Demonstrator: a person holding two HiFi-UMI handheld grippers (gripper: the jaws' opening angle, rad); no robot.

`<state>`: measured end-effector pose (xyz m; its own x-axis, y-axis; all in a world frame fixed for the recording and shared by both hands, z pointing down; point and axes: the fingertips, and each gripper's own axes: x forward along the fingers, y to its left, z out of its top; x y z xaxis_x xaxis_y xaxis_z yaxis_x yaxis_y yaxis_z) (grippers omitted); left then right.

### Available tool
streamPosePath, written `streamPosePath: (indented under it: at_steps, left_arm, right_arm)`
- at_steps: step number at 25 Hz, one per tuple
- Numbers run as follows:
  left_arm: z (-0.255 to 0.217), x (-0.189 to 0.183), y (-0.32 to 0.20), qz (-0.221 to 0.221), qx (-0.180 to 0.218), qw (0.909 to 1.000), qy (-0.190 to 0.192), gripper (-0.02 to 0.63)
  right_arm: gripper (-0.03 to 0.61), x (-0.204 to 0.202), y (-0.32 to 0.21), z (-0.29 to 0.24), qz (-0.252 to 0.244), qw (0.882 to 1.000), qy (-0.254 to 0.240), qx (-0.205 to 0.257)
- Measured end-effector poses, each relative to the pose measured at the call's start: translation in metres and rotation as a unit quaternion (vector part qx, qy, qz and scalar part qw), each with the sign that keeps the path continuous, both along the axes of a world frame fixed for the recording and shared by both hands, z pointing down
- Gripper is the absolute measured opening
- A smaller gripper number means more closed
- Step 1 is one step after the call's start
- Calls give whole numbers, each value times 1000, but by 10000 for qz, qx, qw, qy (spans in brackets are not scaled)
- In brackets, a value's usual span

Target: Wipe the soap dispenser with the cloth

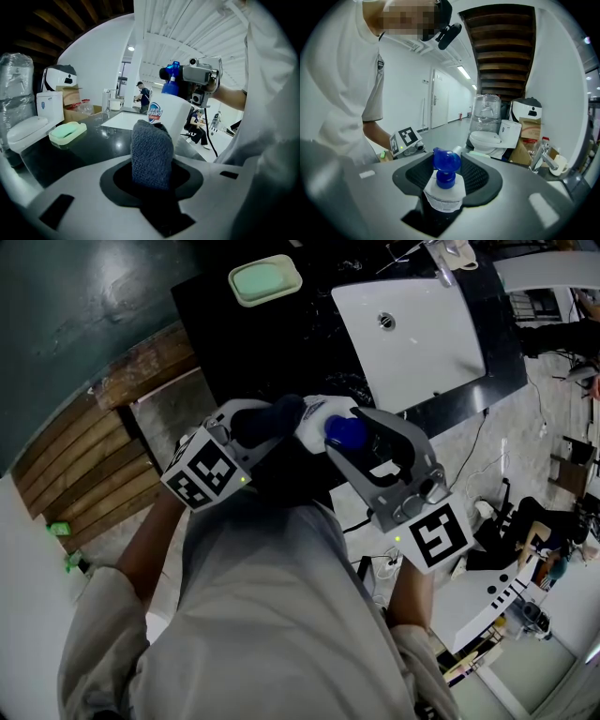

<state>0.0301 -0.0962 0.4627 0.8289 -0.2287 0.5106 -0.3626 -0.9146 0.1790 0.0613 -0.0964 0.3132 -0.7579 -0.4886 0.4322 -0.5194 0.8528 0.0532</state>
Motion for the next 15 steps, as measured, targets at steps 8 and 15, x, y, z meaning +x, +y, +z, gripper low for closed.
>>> streamPosePath:
  at_steps: [8, 15]
  left_arm:
    - [6, -4, 9, 97, -103, 9999, -5, 124]
    - [2, -5, 21, 325, -397, 9982, 298, 124]
  right_arm:
    - [172, -2, -2, 1, 9, 10000, 28, -12]
    - [172, -2, -3, 1, 88, 10000, 33, -18]
